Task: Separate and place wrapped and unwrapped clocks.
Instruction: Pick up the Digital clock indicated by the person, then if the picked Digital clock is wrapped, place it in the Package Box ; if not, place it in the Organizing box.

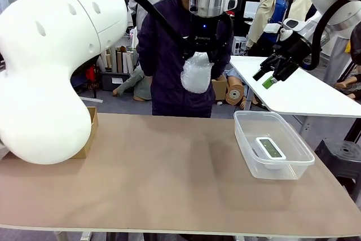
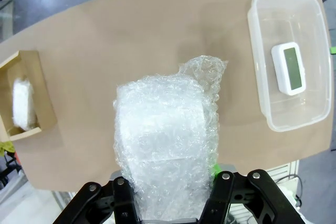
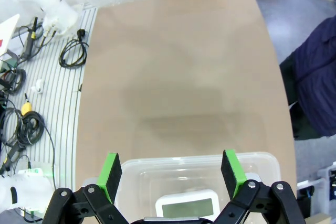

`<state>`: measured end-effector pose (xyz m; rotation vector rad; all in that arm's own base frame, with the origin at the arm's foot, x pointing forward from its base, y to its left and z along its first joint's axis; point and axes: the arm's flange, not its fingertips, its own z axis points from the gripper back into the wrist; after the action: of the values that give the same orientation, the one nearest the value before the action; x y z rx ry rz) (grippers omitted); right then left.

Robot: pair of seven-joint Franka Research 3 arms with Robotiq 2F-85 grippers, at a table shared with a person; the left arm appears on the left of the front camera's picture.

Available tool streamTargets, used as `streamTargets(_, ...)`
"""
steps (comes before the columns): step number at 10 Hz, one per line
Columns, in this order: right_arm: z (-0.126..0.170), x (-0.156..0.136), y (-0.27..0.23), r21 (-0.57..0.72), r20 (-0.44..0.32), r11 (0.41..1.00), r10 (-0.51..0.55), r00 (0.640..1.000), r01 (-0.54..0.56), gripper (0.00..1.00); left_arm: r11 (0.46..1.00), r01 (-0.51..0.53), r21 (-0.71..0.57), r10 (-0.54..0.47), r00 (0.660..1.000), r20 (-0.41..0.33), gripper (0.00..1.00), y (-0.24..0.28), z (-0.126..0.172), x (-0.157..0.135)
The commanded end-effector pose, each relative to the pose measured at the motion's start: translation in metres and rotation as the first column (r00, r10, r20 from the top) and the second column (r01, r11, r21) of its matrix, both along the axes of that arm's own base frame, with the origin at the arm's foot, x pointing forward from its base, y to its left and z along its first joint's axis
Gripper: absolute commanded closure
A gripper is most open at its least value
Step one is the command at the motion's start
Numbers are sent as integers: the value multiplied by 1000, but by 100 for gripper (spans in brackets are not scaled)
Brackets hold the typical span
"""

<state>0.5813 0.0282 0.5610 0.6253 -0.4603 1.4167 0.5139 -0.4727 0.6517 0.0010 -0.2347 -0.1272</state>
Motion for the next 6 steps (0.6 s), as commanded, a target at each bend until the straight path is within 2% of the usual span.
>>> streamTargets(1, 1, -2, 1, -17, 2, 1000, 6, 1000, -6, 0, 1000, 6, -11, -6, 1000, 6, 100, 2, 5, 1)
streamTargets(6, 1, -2, 1, -17, 2, 1000, 6, 1000, -6, 0, 1000, 6, -11, -6, 1000, 6, 100, 2, 5, 1)
